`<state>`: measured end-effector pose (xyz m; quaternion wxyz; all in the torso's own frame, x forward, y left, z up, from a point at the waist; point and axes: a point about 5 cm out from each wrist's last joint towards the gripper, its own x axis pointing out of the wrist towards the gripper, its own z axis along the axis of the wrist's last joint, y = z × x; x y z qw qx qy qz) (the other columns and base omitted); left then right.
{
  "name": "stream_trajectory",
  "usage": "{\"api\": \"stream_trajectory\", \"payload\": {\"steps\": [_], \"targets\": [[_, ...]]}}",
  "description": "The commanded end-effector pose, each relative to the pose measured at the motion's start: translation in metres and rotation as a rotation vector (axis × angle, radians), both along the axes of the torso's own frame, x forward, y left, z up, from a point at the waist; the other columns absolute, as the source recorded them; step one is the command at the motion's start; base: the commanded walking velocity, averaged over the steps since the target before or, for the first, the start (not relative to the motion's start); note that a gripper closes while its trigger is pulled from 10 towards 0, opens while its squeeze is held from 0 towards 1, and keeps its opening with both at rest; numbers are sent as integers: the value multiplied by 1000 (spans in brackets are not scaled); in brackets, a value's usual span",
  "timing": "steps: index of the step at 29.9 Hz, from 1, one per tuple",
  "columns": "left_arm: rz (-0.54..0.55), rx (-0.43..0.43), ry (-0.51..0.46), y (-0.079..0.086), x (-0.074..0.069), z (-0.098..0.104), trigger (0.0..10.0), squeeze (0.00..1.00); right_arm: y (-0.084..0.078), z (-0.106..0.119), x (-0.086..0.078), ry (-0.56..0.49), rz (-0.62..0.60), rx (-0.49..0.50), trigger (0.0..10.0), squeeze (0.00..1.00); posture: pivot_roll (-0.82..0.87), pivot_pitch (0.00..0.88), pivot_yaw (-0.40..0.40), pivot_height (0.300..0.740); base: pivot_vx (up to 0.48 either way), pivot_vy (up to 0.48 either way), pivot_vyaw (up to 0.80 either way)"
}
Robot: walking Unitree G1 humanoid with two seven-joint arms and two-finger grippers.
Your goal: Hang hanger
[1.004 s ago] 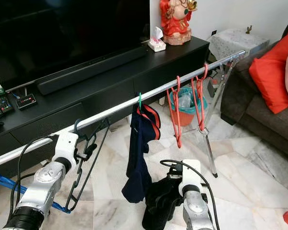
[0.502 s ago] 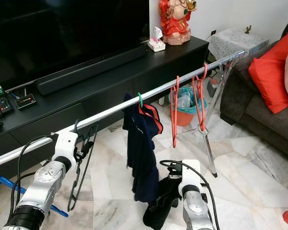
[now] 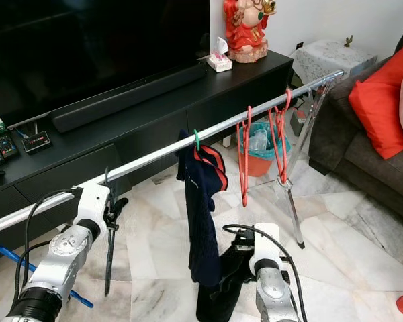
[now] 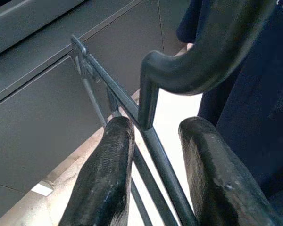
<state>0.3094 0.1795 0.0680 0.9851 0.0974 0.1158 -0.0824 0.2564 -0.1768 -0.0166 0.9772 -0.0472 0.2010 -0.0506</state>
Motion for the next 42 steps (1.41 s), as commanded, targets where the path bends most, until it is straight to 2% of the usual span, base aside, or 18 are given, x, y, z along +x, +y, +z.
{"api": "stream_trajectory", "payload": {"steps": [1,12,21,24,35,38,39,41,42], "targets": [[-5,37,13,4,0,-3,0,0,3,1,3,-2,8,2,10000,0,-101,0,61,740,0,0,0],[3,33,0,5,-1,-1,0,0,4,1,2,0,10,1,10000,0,-100,0,60,740,0,0,0],[38,-32,-143,8,-1,20,0,0,3,2,3,-3,8,0,10000,0,-97,0,58,740,0,0,0],[40,-41,-150,9,-2,21,0,0,3,2,3,-3,10,0,10000,0,-97,0,58,740,0,0,0],[34,-46,-182,13,-13,26,0,0,3,1,3,-1,11,0,10000,0,-95,0,56,740,0,0,0],[42,-67,-217,18,-21,29,0,0,3,1,2,0,11,1,10000,0,-94,0,56,740,0,0,0],[43,-72,-227,19,-24,29,118,0,3,1,3,0,12,1,10000,0,-93,0,56,740,0,0,0],[33,-71,-225,23,-35,26,1725,0,3,1,3,0,14,1,10000,0,-94,0,56,740,0,0,0],[30,-69,-214,23,-38,23,3804,0,3,1,3,1,14,1,10000,0,-94,0,56,740,0,0,0]]}}
